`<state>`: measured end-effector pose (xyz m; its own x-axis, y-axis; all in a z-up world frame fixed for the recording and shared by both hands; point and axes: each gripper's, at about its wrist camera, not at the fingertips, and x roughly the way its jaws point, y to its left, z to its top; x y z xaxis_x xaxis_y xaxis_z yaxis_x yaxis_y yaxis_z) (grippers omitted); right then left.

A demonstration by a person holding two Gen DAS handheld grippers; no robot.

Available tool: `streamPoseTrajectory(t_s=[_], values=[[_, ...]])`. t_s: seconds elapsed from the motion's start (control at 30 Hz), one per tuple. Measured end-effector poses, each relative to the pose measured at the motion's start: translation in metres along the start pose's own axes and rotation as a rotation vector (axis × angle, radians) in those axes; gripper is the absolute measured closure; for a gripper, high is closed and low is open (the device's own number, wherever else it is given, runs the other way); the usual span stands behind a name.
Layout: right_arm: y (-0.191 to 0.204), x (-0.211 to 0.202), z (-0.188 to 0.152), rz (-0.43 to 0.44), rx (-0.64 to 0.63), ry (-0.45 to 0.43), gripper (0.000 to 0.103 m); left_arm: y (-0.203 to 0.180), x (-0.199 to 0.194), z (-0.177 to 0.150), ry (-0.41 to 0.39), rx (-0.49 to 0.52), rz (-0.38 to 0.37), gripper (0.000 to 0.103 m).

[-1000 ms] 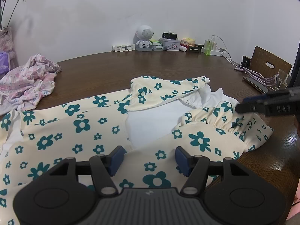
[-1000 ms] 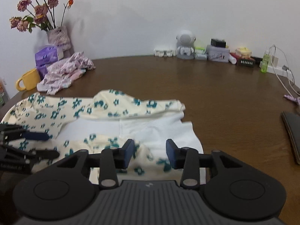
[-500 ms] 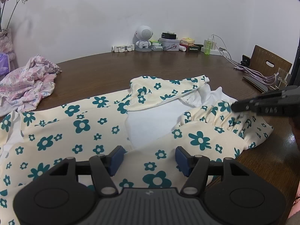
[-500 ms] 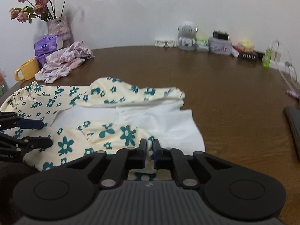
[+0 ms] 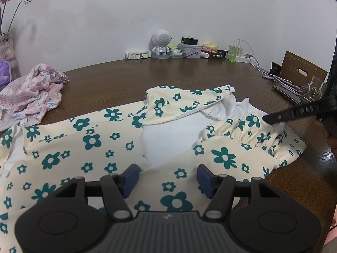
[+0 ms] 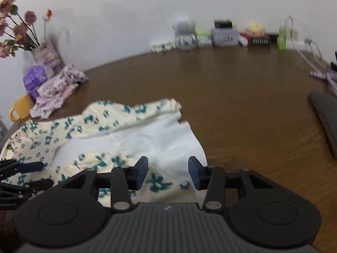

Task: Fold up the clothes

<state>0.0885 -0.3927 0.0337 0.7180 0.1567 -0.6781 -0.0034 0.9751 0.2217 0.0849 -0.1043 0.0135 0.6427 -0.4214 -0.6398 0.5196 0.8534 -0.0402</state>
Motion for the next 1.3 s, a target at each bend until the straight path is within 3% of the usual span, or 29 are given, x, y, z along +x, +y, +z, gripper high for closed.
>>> streamPoseTrajectory(t_s=[0.1,0.13,0.2,0.23,0.57,0.67,0.73,0.77,0.87,0.93,1.17,1.2,1.27,1.3], values=[[0.002,0.007,-0.005,0.014,-0.007,0.033,0.063,0.0,0.0,0.0,0.0,0.002,0.001,0.042],[0.005,0.007,-0.006,0.016,-0.02,0.032,0.078,0.0,0.0,0.0,0.0,0.002,0.001,0.042],[0.012,0.006,-0.007,0.026,-0.048,0.033,0.095,0.0,0.0,0.0,-0.001,0.001,0.001,0.042],[0.015,0.006,-0.007,0.034,-0.062,0.035,0.098,0.0,0.0,0.0,-0.001,0.001,0.001,0.042],[0.037,-0.003,-0.001,-0.093,-0.238,-0.067,0.101,0.0,-0.001,-0.001,-0.004,-0.001,0.001,0.042],[0.036,0.006,-0.004,-0.121,-0.247,-0.041,0.095,0.001,-0.001,-0.001,-0.004,-0.002,0.0,0.042],[0.029,0.007,-0.005,-0.129,-0.2,-0.043,0.068,0.001,-0.001,-0.001,-0.004,-0.003,-0.001,0.042],[0.024,0.004,-0.003,-0.13,-0.166,-0.06,0.063,0.001,-0.001,-0.001,-0.004,-0.003,-0.001,0.042],[0.008,-0.005,0.006,-0.103,-0.08,-0.11,0.061,0.0,0.0,-0.001,-0.005,-0.003,0.001,0.042],[-0.001,-0.002,0.015,-0.076,-0.039,-0.119,0.052,0.0,0.0,-0.001,-0.005,-0.003,0.002,0.042],[-0.007,0.051,0.038,-0.044,-0.038,-0.025,0.047,0.001,0.0,0.001,0.002,-0.015,-0.001,0.042],[-0.005,0.055,0.038,-0.045,-0.049,-0.012,0.051,0.001,0.0,0.001,0.003,-0.017,-0.002,0.042],[0.001,0.059,0.036,-0.048,-0.068,0.002,0.071,0.002,0.0,0.001,0.005,-0.02,-0.002,0.042],[0.004,0.059,0.035,-0.046,-0.082,0.005,0.088,0.002,0.0,0.001,0.005,-0.019,-0.002,0.042]])
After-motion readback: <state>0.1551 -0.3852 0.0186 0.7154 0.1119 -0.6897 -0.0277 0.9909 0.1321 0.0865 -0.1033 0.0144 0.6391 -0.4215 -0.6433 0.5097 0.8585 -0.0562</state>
